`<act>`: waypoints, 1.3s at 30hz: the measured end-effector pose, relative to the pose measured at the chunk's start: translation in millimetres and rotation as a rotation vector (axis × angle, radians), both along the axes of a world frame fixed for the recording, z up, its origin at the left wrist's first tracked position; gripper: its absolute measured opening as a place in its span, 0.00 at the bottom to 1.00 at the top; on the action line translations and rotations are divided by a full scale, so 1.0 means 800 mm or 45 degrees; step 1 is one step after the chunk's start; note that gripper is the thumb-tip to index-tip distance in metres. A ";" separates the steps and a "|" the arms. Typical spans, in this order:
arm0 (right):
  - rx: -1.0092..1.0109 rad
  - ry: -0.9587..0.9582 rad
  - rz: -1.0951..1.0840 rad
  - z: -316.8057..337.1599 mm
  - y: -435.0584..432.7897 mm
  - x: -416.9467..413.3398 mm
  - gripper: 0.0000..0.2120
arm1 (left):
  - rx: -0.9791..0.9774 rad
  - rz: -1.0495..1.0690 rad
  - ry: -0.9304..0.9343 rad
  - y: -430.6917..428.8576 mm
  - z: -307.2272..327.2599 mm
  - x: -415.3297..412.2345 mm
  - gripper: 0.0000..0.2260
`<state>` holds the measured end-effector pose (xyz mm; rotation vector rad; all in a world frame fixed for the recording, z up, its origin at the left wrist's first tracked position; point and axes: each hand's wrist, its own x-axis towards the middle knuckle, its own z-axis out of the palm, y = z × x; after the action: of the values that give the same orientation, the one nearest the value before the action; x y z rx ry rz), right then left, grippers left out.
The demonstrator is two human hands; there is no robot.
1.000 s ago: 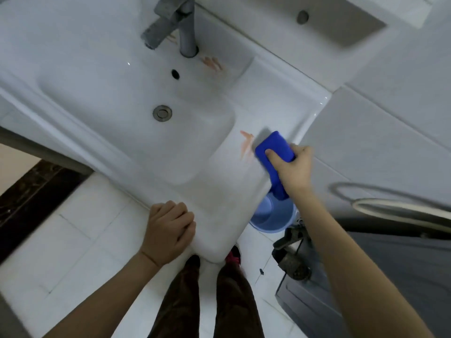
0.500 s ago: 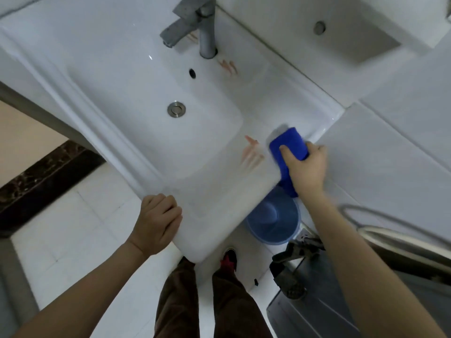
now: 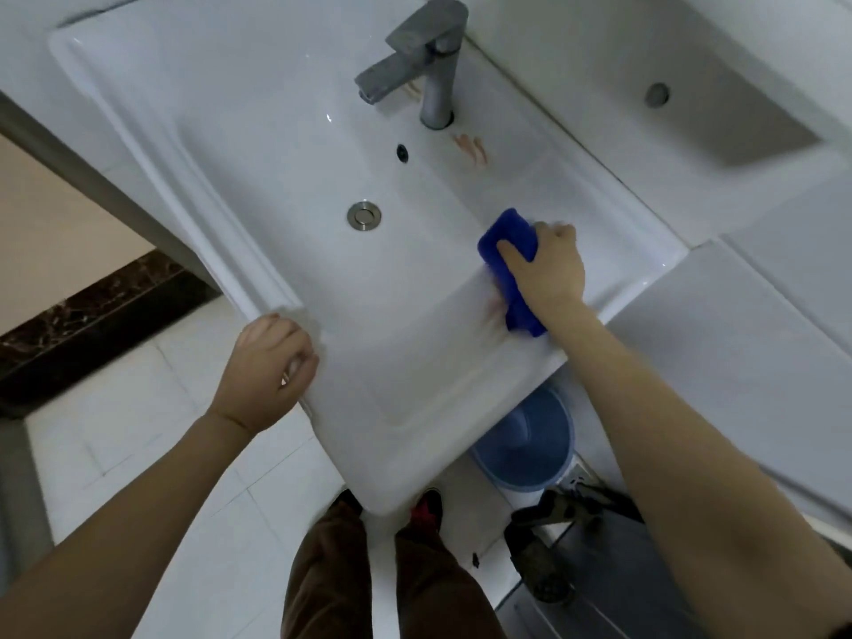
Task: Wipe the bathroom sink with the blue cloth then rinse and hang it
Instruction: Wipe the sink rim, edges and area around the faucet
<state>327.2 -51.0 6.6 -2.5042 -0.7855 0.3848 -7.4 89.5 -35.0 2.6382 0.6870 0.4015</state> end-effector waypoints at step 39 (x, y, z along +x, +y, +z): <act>-0.187 -0.122 -0.479 -0.025 0.014 -0.036 0.24 | 0.161 -0.063 -0.202 0.010 -0.035 0.002 0.09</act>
<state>298.1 -39.5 -13.4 -2.7493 -0.3139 0.1974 -6.0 97.4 -62.8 2.6982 0.5615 0.6512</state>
